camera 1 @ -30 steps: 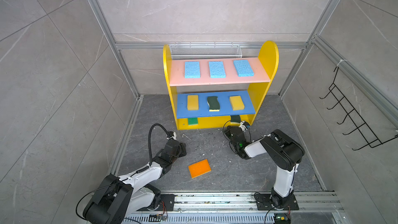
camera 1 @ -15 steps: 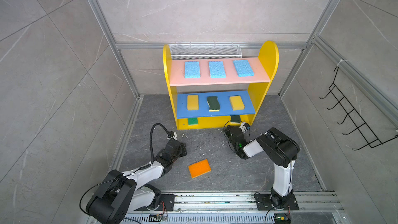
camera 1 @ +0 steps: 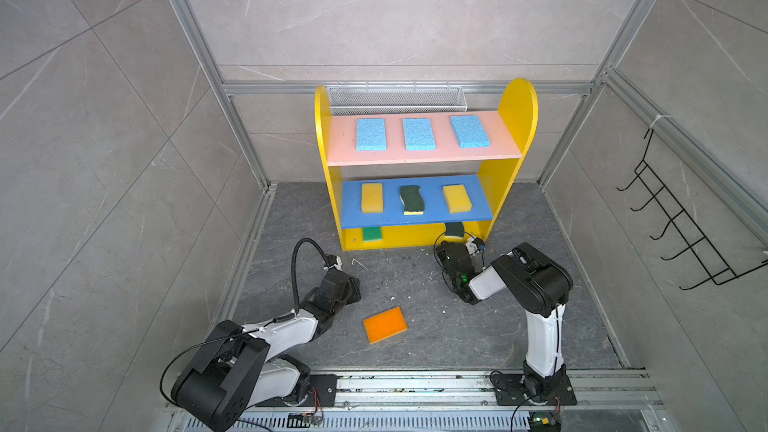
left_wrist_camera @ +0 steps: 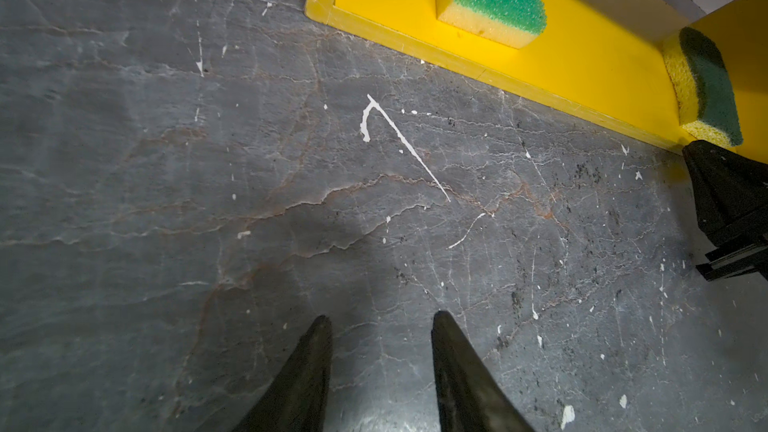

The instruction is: Place and organize the cleaning sponges onto the shelf

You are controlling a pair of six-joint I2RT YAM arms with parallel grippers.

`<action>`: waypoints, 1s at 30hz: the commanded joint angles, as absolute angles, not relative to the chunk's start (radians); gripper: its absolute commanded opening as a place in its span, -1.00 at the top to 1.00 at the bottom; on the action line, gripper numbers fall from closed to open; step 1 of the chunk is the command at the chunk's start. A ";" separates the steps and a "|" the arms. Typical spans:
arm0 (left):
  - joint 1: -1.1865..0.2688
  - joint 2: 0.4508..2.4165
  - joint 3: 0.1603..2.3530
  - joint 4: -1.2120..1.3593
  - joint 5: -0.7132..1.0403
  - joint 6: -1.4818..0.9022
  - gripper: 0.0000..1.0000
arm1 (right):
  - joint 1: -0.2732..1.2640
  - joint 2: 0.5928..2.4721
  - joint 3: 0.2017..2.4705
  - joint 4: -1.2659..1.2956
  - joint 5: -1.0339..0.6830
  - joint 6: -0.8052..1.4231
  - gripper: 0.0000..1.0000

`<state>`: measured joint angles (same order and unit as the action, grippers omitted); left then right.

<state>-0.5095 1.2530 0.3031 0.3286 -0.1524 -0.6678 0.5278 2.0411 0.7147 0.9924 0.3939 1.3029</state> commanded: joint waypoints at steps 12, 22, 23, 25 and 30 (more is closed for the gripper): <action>-0.503 1.315 0.292 0.419 -0.149 -0.693 0.14 | 0.509 2.063 0.740 0.974 0.411 1.317 0.90; -0.503 1.338 0.281 0.444 -0.153 -0.701 0.14 | 0.489 2.059 0.747 0.950 0.410 1.319 0.90; -0.503 1.340 0.281 0.449 -0.153 -0.704 0.14 | 0.485 2.060 0.749 0.951 0.408 1.323 0.90; -0.503 1.346 0.281 0.452 -0.153 -0.704 0.14 | 0.485 2.061 0.747 0.954 0.403 1.326 0.90; -0.503 1.372 0.276 0.482 -0.146 -0.711 0.14 | 0.482 2.050 0.741 0.951 0.392 1.320 0.91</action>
